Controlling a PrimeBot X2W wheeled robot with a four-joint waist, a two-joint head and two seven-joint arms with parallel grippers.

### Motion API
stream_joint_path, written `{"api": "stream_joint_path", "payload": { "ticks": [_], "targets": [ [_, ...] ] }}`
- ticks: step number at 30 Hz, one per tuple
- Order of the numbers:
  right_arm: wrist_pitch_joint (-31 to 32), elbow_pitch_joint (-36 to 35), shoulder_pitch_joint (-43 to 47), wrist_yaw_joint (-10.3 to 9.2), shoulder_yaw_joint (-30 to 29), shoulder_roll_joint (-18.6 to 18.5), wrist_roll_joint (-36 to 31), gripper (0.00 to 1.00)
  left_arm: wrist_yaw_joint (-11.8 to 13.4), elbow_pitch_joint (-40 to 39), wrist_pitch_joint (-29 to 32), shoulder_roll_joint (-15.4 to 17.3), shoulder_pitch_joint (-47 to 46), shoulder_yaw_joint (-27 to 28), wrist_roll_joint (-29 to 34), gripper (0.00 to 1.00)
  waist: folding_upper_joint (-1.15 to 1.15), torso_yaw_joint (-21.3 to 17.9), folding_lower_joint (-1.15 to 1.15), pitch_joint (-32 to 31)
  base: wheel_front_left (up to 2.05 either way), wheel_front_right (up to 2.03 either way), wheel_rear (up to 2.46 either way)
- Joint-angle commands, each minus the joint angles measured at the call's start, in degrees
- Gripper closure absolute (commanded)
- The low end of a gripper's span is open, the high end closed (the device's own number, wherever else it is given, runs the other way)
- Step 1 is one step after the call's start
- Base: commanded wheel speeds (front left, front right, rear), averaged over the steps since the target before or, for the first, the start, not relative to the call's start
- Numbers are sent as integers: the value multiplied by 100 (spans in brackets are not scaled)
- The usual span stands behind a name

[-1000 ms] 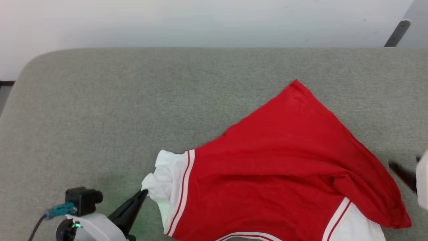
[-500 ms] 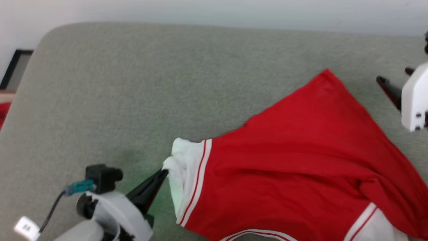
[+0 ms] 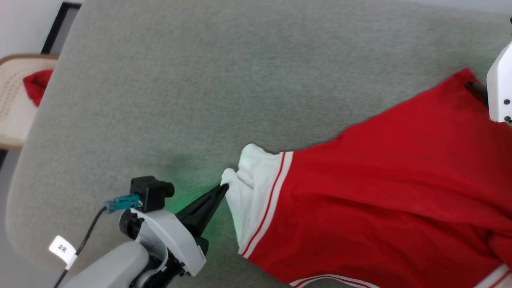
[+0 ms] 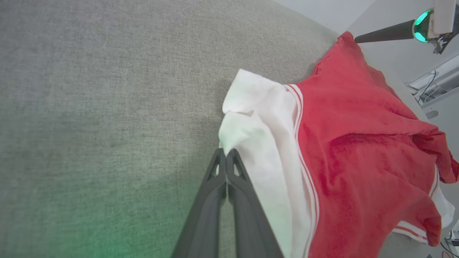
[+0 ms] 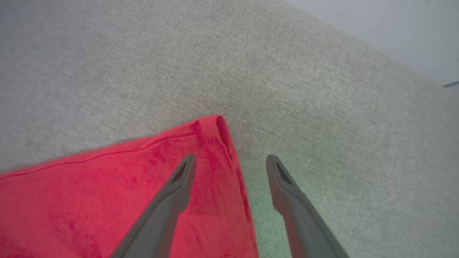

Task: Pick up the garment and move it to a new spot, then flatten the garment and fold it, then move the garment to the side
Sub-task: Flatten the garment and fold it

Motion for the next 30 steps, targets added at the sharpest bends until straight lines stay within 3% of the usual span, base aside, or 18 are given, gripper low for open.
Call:
{"api": "stream_joint_path", "payload": {
  "ticks": [1, 11, 12, 13, 14, 21, 24, 30],
  "targets": [
    [61, 106, -72, -4, 51, -12, 30, 0, -30, 27, -29, -36, -57, 1, 20, 100, 0, 252, 0, 238, 0, 0, 0],
    [823, 1158, -141, -5, 486, -43, 298, 0, -169, 324, -130, -165, -105, -16, -21, 100, 0, 395, 0, 313, 0, 0, 0],
    [911, 1235, -149, -6, 506, -35, 294, 23, -173, 339, -142, -167, -107, -10, -32, 100, 0, 389, 0, 311, 0, 0, 0],
    [996, 1268, -150, -6, 560, -27, 276, 77, -185, 352, -144, -167, -110, -8, -36, 100, 0, 381, 0, 309, 0, 0, 0],
    [1251, 1332, -155, -5, 706, -80, 248, 100, -200, 379, -154, -159, -112, -7, -43, 100, 0, 357, 0, 297, 0, 0, 0],
    [991, 1580, -386, -7, 411, -2, 127, 100, -236, 323, -144, -100, -192, 27, -78, 100, 0, 193, 0, 199, 0, 0, 0],
    [823, 1572, -493, -7, 325, 117, 117, 100, -249, 223, -53, 48, -324, 86, -74, 100, 0, 95, 0, 118, 0, 0, 0],
    [418, 1507, -816, -6, 122, 375, 75, 100, -37, -87, 466, 439, -822, 284, -172, 100, 0, -140, 0, -135, 0, 0, 0]
  ]
}}
